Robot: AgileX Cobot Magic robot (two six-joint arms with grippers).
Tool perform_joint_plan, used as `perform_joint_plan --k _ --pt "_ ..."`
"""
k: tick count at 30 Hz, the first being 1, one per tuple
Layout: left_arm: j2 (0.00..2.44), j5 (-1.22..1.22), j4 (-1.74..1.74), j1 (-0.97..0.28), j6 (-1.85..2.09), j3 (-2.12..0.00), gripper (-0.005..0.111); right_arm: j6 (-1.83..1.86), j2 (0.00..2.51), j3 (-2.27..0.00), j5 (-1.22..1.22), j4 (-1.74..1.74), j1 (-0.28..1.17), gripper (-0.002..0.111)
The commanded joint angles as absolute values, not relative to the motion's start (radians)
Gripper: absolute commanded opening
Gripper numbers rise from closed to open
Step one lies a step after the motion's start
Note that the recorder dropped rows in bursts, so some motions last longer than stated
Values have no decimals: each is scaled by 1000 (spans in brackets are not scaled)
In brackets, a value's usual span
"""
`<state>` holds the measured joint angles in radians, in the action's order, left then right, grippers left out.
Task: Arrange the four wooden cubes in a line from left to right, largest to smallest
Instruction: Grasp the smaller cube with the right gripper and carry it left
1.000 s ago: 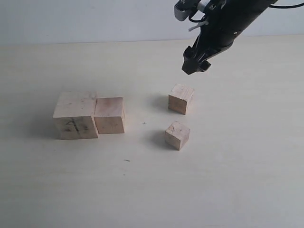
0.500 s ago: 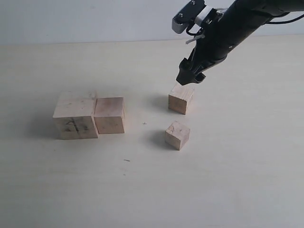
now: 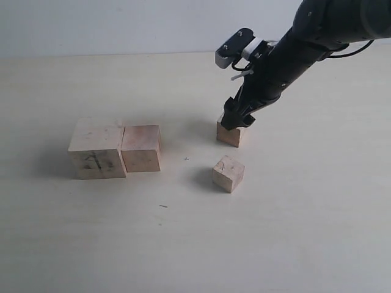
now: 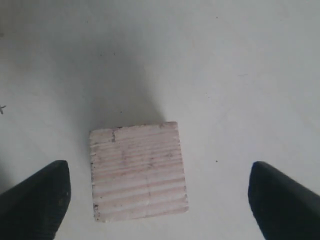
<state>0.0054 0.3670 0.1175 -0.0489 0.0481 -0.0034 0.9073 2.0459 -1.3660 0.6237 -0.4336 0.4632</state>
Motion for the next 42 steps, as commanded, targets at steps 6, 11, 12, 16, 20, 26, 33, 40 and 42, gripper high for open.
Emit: perform_joint_plan --k 6,11,12,16,20,26,33,40,42 --pt "0 358 116 -54 48 0 0 927 2110 -1363 611 -449 460 90" --pt "0 358 116 -54 48 0 0 927 2106 -1363 611 -449 460 72" --pt "0 358 116 -54 48 0 0 927 2106 -1363 611 -449 460 64" --pt "0 358 116 -54 48 0 0 937 2108 -1363 632 -442 460 35" --pt "0 358 116 -54 48 0 0 996 2108 -1363 667 -470 460 1" --pt "0 358 116 -54 48 0 0 1218 2108 -1363 715 -582 495 0" --pt "0 358 116 -54 48 0 0 1431 2108 -1363 665 -590 581 0" --pt "0 358 116 -54 48 0 0 1592 2108 -1363 656 -704 604 0" --pt "0 358 116 -54 48 0 0 1626 2110 -1363 659 -759 605 0"
